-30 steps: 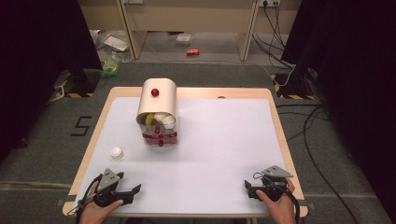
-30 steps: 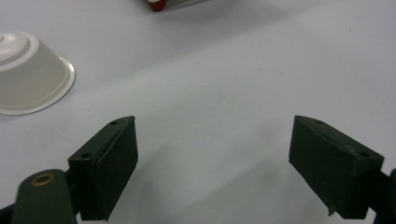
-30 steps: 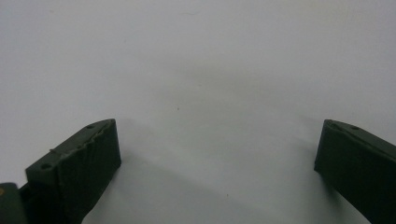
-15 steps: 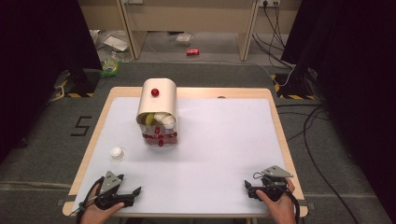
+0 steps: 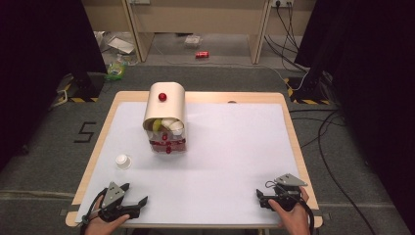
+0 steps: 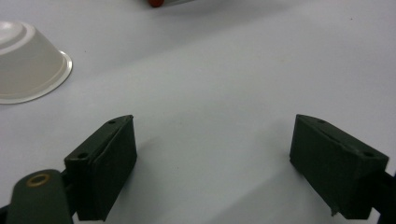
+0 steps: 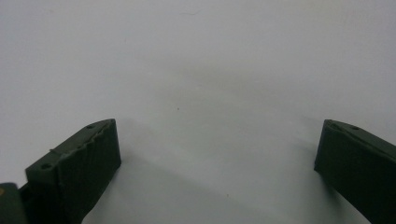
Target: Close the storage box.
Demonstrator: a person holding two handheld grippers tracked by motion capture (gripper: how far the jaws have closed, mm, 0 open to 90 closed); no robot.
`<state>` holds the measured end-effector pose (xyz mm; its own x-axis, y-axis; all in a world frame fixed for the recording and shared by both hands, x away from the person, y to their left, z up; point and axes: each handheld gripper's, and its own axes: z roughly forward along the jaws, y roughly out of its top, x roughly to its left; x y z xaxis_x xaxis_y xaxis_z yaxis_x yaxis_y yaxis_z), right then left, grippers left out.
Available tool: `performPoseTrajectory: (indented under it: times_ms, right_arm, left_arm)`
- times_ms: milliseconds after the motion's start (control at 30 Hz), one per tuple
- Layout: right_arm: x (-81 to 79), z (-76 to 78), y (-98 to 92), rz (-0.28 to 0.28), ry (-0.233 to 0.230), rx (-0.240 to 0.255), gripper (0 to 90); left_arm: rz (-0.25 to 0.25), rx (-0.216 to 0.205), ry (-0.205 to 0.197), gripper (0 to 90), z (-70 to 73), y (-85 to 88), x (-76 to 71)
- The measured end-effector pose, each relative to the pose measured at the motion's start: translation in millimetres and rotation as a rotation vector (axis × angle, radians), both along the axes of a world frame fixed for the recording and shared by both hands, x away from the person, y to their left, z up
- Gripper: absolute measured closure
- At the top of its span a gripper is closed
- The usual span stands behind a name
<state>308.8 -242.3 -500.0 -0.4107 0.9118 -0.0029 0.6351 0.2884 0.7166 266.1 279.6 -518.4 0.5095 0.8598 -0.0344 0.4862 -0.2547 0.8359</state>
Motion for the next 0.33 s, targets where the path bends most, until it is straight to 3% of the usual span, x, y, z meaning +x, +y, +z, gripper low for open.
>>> performPoseTrajectory:
  times_ms: [333]
  right_arm:
    - [-0.1,-0.1,0.0,-0.001,0.0,0.001,0.6]
  left_arm:
    - [0.001,-0.004,-0.003,13.9,-0.5,0.1,-0.3]
